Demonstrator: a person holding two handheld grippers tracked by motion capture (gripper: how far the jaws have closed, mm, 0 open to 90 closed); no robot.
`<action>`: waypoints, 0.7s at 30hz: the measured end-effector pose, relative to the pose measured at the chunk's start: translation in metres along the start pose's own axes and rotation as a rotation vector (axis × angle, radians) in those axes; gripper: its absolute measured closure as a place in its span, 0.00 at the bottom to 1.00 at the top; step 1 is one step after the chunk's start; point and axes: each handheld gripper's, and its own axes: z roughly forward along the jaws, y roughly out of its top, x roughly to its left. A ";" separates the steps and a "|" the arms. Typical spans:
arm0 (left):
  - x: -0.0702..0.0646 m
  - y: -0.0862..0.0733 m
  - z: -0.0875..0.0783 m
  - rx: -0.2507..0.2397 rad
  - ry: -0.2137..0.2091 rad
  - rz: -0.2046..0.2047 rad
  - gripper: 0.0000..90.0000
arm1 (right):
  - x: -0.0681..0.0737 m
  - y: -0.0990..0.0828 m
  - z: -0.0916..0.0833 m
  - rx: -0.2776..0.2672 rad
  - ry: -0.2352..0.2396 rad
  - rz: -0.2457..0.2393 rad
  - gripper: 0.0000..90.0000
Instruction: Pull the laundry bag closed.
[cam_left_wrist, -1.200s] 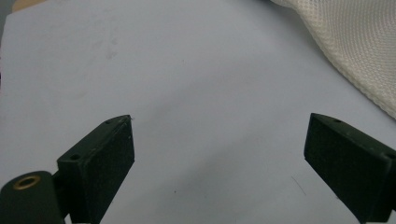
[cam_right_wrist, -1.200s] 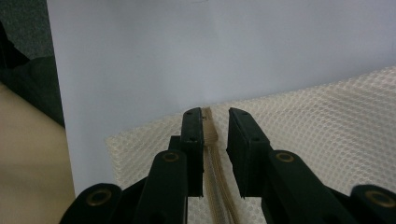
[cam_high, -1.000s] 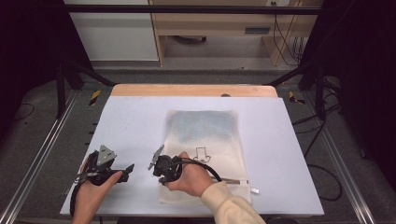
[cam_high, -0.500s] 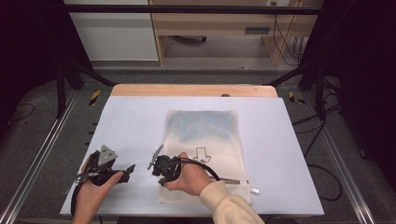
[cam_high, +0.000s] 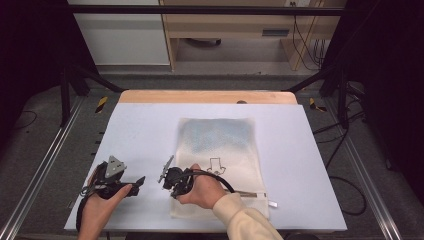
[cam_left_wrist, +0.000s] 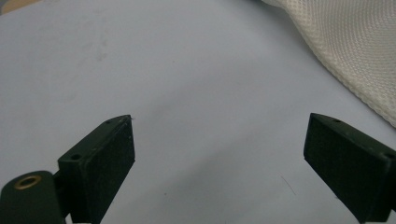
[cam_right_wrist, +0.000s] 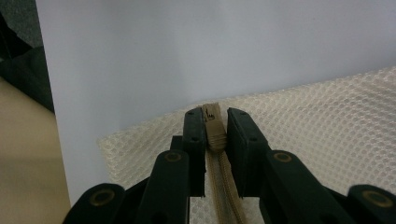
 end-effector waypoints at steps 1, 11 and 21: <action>0.000 0.000 0.000 -0.001 -0.002 0.004 0.10 | 0.000 0.000 0.000 0.000 0.002 -0.001 0.87; -0.001 0.001 -0.001 -0.004 -0.007 0.005 0.10 | 0.000 0.000 0.001 -0.001 0.002 -0.007 0.87; -0.005 0.002 -0.004 -0.006 -0.022 0.013 0.12 | 0.000 0.000 -0.001 -0.008 0.011 -0.016 0.91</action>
